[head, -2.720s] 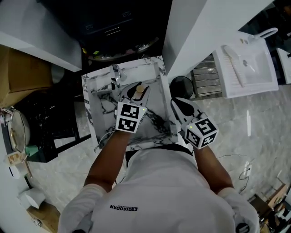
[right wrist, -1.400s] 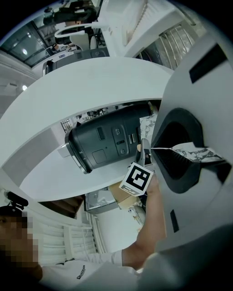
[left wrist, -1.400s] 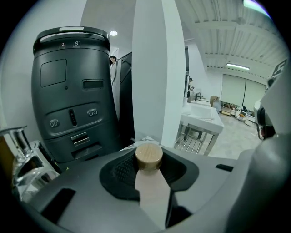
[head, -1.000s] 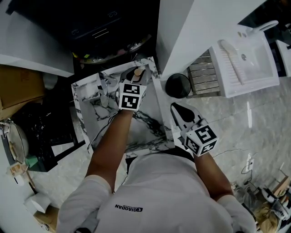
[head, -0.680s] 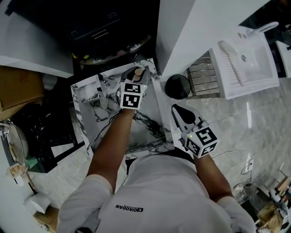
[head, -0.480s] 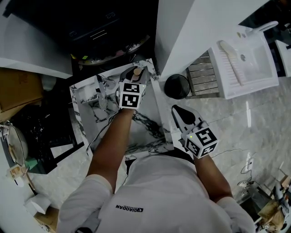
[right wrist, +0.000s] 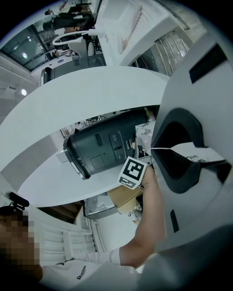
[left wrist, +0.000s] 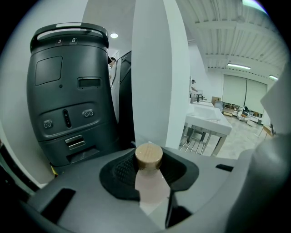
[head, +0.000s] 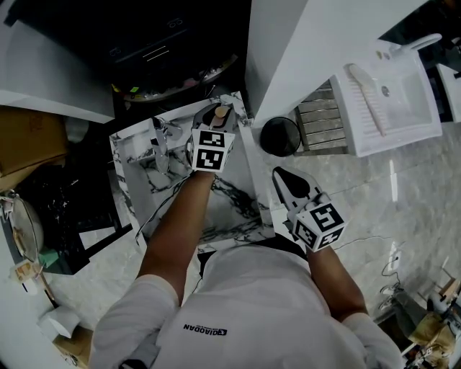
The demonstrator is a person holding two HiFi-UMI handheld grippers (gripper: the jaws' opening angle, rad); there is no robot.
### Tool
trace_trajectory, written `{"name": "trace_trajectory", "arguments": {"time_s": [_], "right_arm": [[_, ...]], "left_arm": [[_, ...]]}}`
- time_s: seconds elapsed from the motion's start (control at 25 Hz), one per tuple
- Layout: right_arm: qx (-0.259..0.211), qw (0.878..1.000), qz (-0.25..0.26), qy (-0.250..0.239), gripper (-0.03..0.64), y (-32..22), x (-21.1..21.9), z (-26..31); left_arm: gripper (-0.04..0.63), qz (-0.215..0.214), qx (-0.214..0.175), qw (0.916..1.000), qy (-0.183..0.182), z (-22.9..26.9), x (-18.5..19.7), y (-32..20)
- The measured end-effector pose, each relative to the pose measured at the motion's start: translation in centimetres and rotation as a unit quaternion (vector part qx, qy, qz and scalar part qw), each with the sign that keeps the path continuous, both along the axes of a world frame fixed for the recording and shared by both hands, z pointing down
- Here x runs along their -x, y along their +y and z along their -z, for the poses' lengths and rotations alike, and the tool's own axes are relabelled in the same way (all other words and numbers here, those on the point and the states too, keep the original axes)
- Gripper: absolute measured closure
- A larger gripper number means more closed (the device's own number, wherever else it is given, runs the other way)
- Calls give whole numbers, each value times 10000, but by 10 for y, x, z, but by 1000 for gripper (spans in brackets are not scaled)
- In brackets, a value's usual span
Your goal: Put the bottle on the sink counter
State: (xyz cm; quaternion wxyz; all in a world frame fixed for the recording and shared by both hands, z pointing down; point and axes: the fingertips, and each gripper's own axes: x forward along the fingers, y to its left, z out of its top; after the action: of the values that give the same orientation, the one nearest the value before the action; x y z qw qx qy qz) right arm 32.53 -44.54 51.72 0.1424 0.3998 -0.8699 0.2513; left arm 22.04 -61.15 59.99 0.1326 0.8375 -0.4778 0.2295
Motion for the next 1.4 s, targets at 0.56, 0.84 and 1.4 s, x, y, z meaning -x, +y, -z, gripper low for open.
{"name": "trace_trajectory", "arguments": {"time_s": [0.56, 0.84, 1.4], "right_arm": [[2, 10000, 10, 40, 575, 6, -6, -4], [-29, 10000, -4, 64, 575, 9, -8, -1], [-142, 9998, 92, 107, 575, 14, 1, 8]], "left_arm": [[457, 30, -89, 9998, -151, -10, 1, 2], [428, 41, -354, 9989, -310, -2, 2, 2], [385, 76, -492, 9985, -242, 22, 8, 26]]}}
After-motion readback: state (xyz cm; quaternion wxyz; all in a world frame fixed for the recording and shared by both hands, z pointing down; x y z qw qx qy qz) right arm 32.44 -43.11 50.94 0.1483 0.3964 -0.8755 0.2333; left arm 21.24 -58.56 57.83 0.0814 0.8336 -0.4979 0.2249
